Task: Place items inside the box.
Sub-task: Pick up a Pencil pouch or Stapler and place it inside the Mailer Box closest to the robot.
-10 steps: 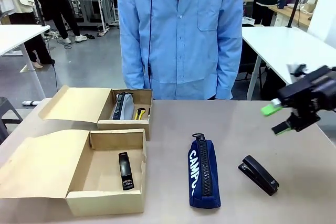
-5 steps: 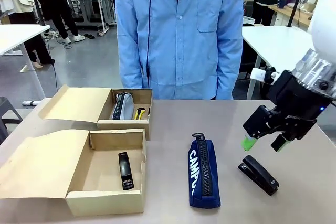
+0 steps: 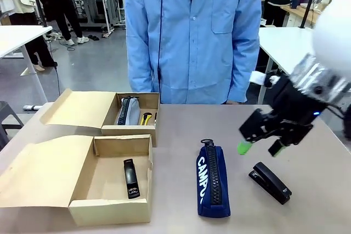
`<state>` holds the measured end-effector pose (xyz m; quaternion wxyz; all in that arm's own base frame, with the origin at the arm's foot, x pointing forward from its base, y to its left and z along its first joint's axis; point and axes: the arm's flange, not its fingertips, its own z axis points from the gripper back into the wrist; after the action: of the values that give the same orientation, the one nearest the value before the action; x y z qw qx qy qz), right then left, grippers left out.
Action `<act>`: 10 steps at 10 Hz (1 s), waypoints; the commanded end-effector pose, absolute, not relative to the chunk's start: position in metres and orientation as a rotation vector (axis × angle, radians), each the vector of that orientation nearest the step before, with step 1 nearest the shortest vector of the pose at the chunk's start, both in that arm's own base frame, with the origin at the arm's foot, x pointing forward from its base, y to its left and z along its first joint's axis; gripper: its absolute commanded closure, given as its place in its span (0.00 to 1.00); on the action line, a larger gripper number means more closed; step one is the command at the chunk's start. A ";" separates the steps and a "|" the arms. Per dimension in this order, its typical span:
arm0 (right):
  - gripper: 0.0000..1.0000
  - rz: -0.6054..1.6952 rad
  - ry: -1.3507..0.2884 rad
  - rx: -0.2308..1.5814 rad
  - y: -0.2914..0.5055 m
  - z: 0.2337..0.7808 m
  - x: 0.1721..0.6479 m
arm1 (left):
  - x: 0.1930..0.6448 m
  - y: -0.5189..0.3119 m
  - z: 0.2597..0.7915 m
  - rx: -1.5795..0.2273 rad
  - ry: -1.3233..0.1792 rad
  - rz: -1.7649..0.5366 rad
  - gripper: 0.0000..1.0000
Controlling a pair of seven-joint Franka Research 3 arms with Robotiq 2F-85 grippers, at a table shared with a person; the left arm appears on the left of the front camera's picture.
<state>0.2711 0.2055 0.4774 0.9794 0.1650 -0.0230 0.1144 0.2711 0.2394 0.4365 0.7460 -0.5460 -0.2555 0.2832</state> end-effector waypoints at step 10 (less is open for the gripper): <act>0.00 0.198 0.079 0.534 0.024 0.486 0.196 | 0.270 0.239 0.437 -1.207 -0.583 0.603 0.00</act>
<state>0.2094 0.0344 0.5325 0.9650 0.2509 0.0273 0.0717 0.2710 0.2394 0.4365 0.7459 -0.5460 -0.2556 0.2832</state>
